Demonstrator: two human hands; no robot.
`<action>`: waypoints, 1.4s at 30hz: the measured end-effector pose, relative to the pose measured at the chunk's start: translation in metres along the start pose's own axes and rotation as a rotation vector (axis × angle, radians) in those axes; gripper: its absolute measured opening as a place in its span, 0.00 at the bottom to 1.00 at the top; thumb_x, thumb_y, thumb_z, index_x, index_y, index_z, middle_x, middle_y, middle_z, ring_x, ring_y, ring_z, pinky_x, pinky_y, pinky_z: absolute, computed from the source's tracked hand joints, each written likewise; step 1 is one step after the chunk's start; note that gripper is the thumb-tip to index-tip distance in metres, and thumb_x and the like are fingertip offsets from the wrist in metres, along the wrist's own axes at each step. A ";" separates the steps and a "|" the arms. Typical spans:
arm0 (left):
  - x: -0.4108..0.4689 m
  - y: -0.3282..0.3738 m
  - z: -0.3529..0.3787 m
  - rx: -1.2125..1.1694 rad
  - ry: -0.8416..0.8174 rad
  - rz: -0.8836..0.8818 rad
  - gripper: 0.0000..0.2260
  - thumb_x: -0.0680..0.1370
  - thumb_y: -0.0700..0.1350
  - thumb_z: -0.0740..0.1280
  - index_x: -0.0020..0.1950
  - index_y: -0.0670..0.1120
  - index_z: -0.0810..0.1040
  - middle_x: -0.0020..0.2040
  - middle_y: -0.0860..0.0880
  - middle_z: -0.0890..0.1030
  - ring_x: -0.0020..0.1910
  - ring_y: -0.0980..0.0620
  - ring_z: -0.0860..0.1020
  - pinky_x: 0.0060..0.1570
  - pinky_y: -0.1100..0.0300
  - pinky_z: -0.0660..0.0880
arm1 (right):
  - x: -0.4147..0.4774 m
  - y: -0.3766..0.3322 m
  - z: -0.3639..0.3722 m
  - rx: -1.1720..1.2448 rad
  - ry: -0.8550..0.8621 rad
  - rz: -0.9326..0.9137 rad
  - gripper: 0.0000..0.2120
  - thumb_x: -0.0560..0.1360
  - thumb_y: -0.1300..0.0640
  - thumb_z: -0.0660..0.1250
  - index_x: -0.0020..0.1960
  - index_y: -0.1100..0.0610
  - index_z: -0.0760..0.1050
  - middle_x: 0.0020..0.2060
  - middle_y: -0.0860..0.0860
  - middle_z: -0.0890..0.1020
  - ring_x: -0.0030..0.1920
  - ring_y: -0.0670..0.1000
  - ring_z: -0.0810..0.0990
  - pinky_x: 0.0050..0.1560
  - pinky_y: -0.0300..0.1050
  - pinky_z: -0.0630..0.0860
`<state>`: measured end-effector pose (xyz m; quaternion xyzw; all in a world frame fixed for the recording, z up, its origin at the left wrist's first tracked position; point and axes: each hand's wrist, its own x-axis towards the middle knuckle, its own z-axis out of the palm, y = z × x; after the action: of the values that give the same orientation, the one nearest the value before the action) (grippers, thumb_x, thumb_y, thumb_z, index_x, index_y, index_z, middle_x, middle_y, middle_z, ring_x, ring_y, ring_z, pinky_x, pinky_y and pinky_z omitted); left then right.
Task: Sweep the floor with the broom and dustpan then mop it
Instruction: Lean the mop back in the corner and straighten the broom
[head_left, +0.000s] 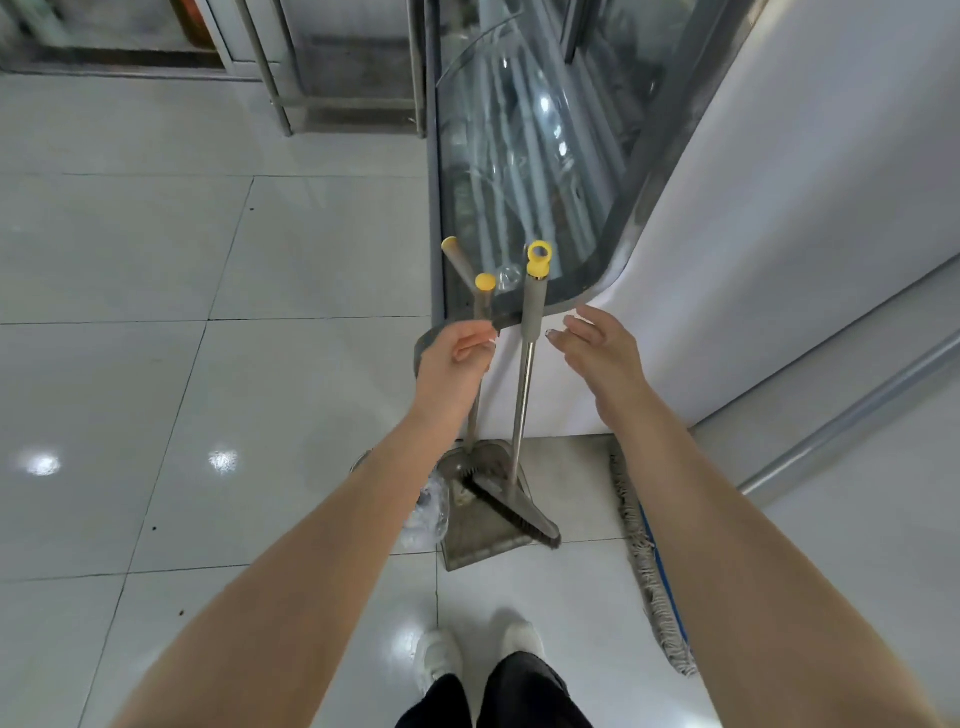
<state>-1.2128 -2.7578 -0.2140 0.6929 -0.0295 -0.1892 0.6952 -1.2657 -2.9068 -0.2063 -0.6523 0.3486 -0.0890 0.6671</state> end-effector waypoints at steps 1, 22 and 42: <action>0.006 -0.006 0.004 -0.005 -0.003 -0.021 0.10 0.76 0.31 0.62 0.52 0.42 0.78 0.47 0.50 0.81 0.48 0.56 0.78 0.63 0.50 0.73 | 0.009 0.003 0.001 -0.018 0.003 0.002 0.30 0.72 0.61 0.72 0.72 0.58 0.66 0.66 0.52 0.74 0.65 0.50 0.74 0.60 0.40 0.71; 0.084 -0.079 0.037 0.058 0.013 -0.043 0.11 0.76 0.30 0.63 0.55 0.42 0.77 0.47 0.52 0.80 0.46 0.62 0.78 0.59 0.61 0.75 | 0.151 0.041 0.025 -0.236 0.003 -0.239 0.24 0.66 0.56 0.76 0.60 0.58 0.74 0.54 0.52 0.82 0.55 0.49 0.81 0.60 0.49 0.76; 0.056 -0.054 0.021 0.109 0.038 -0.017 0.11 0.77 0.32 0.64 0.49 0.48 0.78 0.47 0.54 0.81 0.48 0.61 0.79 0.61 0.54 0.75 | 0.089 -0.005 -0.006 -0.256 -0.226 -0.351 0.09 0.77 0.63 0.65 0.57 0.57 0.76 0.47 0.48 0.81 0.44 0.38 0.78 0.50 0.30 0.73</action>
<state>-1.1789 -2.7927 -0.2787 0.7333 -0.0206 -0.1804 0.6552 -1.2015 -2.9630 -0.2320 -0.7879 0.1616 -0.0850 0.5882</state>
